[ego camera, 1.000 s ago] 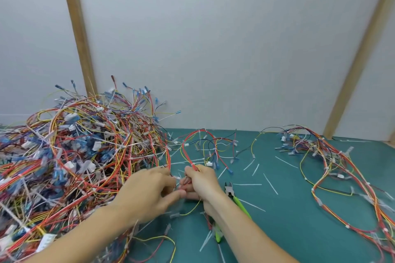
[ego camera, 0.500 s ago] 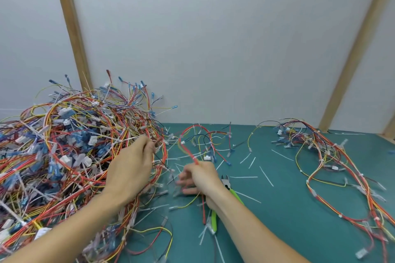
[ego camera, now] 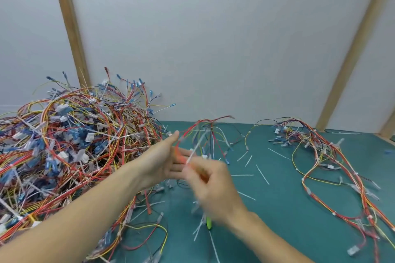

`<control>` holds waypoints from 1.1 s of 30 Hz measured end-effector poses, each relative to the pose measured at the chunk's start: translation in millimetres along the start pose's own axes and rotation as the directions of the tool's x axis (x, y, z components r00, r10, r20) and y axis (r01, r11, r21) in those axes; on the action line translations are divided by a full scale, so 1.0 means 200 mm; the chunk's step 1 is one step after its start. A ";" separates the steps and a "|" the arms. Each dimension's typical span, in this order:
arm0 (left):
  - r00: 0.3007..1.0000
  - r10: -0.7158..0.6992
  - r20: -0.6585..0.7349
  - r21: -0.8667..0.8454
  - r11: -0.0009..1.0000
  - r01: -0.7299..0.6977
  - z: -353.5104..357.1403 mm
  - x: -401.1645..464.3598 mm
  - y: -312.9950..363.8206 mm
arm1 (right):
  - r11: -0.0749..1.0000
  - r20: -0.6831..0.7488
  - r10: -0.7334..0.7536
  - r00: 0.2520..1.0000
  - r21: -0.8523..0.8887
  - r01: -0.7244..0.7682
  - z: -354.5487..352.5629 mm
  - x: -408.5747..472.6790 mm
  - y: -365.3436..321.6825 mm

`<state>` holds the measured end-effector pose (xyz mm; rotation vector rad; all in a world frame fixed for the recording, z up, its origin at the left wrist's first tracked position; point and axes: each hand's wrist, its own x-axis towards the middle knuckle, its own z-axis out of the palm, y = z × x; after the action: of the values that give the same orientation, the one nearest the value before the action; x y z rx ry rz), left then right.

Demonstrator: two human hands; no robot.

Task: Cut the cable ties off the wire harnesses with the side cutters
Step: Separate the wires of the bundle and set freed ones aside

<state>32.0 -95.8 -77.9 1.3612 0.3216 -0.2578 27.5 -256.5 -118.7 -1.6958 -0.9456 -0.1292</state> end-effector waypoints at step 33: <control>0.896 0.296 0.330 0.944 -0.080 -0.321 0.04 0.08 -0.23 | 0.519 0.021 0.629 0.777 0.733 -0.440 -0.51 0.20 0.32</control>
<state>30.9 -111.7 -125.2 2.9037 -0.3867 -0.0489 134.3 -326.6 -110.0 -1.1155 -0.1578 0.4037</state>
